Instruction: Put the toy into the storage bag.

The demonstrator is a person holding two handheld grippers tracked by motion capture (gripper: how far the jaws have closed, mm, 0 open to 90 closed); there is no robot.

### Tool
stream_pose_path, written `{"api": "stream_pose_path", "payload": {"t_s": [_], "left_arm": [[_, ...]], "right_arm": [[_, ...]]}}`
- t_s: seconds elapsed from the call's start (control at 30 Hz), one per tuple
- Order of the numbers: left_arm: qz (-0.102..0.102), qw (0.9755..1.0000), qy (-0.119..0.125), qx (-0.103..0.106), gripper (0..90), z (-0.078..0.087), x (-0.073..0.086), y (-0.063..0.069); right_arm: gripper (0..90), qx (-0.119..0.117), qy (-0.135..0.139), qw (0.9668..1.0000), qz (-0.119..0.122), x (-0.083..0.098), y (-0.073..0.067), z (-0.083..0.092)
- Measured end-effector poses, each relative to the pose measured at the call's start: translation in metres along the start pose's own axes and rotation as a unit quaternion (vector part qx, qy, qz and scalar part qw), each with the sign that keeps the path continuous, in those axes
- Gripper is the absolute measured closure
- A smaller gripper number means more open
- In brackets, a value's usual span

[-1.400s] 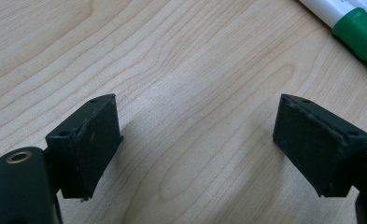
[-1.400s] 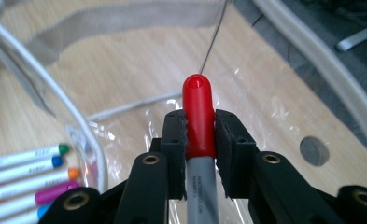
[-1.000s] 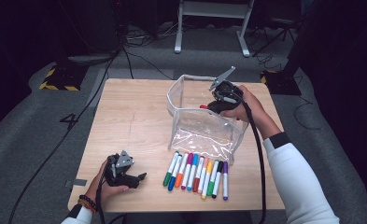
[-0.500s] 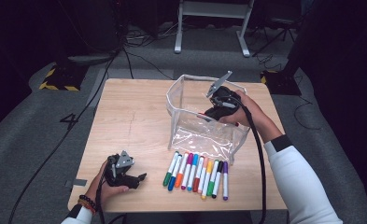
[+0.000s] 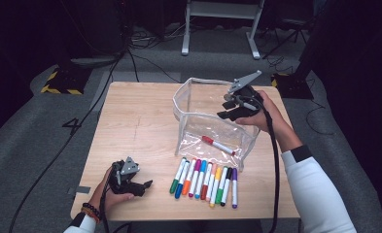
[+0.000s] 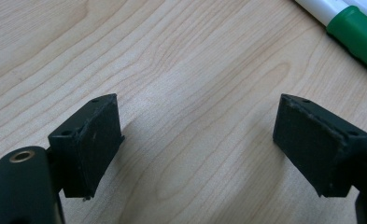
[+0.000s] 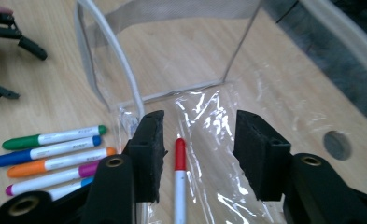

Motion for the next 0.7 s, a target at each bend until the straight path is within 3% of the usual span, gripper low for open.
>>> {"api": "stream_pose_path", "payload": {"t_s": [0.07,0.23,0.33,0.63,0.7], "left_arm": [[0.0,1.0,0.0,0.0,15.6,0.0,0.0,0.0],[0.0,1.0,0.0,0.0,15.6,0.0,0.0,0.0],[0.0,1.0,0.0,0.0,15.6,0.0,0.0,0.0],[0.0,1.0,0.0,0.0,15.6,0.0,0.0,0.0],[0.0,1.0,0.0,0.0,15.6,0.0,0.0,0.0]], "right_arm": [[47.9,0.013,0.029,0.9995,-0.006,0.005,0.0,0.015],[43.7,0.03,0.047,0.9984,-0.008,0.012,-0.001,0.032],[41.2,0.045,0.071,0.9964,-0.013,0.023,-0.002,0.049],[33.8,0.081,0.101,0.9911,-0.03,0.053,-0.003,0.075],[30.8,0.103,0.104,0.9888,-0.03,0.065,-0.005,0.084]]}}
Point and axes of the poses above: each handheld gripper's, and its own axes: z roughly backward along the jaws, x roughly out of its underside, y roughly to its right, the point moved 2 cm from there along -z, roughly forward along the jaws, and after that the axes turned 1 degree about -x, right-handed, at the moved point
